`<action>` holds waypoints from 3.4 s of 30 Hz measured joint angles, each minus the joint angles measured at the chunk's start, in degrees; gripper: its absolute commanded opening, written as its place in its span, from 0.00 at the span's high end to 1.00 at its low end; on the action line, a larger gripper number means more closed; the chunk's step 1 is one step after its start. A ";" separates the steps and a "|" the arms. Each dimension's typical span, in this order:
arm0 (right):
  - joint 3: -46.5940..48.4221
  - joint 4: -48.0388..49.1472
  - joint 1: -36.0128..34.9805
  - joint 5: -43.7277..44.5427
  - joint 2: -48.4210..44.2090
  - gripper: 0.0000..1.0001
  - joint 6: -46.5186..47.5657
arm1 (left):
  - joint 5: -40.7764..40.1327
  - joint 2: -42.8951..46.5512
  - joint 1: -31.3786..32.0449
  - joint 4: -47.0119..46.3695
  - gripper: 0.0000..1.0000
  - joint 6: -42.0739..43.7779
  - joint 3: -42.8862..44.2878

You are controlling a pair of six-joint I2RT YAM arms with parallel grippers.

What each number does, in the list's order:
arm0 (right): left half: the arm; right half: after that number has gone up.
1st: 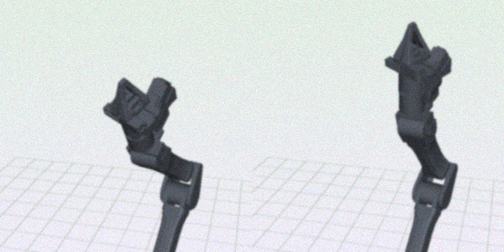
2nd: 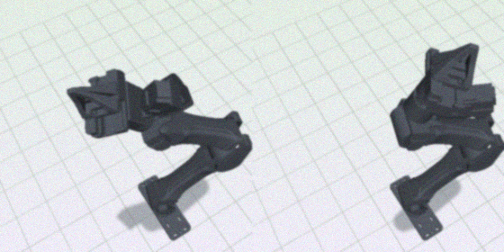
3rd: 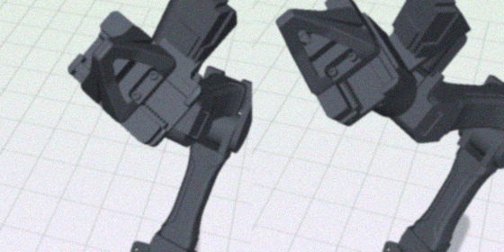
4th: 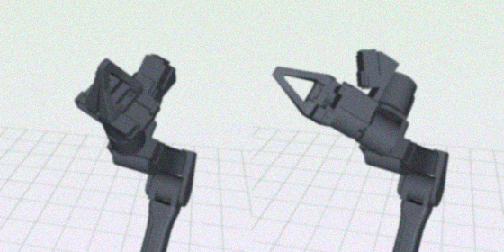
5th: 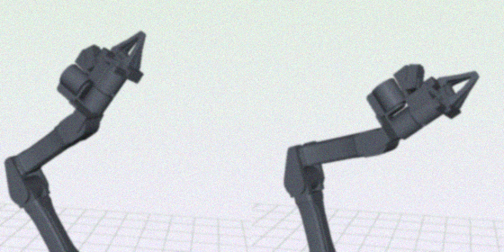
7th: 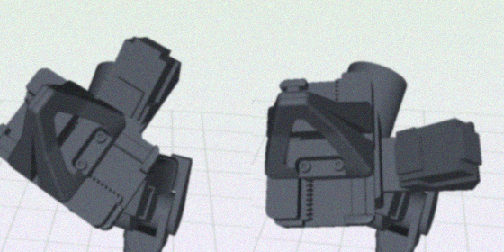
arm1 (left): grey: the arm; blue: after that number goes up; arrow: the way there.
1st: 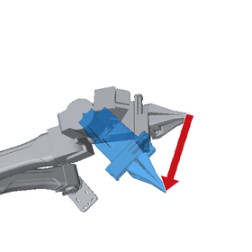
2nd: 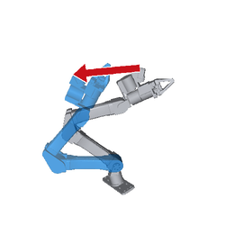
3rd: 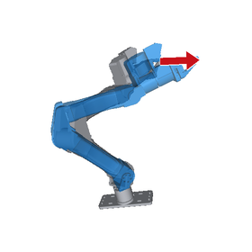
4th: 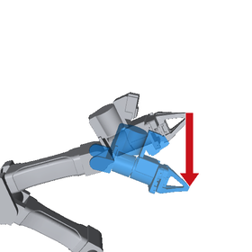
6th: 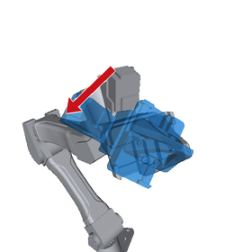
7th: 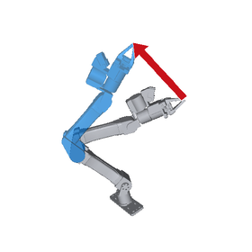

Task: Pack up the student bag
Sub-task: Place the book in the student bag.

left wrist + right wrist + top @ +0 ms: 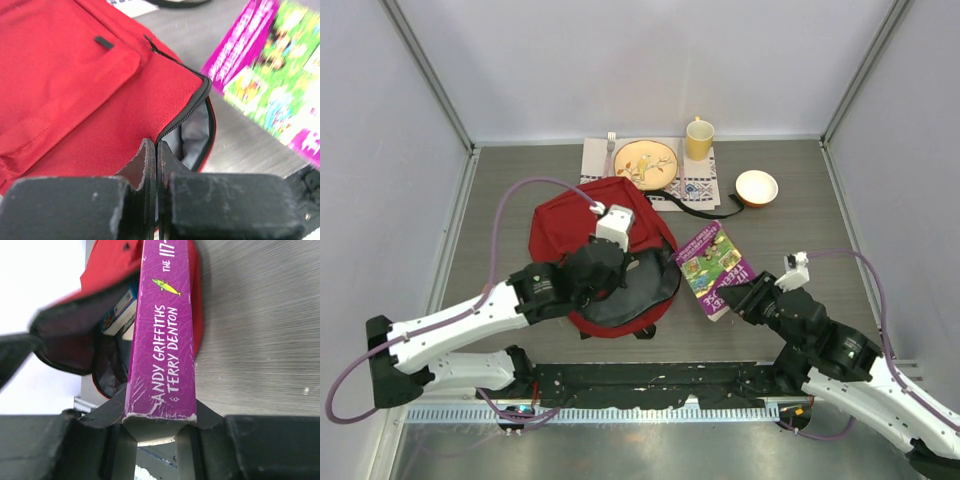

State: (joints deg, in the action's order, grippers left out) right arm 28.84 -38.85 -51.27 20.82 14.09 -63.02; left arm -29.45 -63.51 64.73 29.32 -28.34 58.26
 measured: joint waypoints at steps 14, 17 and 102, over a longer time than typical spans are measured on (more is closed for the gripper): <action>-4.22 11.91 0.00 -14.23 3.98 0.99 -2.62 | -9.16 4.31 -0.72 2.14 1.00 -4.79 3.74; -5.60 12.59 0.00 -16.72 3.10 0.99 -3.85 | -9.75 5.49 -0.72 1.49 1.00 -5.70 3.58; -4.74 101.24 -4.63 -16.65 86.95 0.57 -22.23 | -1.95 14.38 -0.72 0.90 1.00 -5.66 -0.46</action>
State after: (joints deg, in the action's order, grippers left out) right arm 24.10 62.39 -55.90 4.16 101.03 -85.25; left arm -31.40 -49.12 64.01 30.22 -34.00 57.80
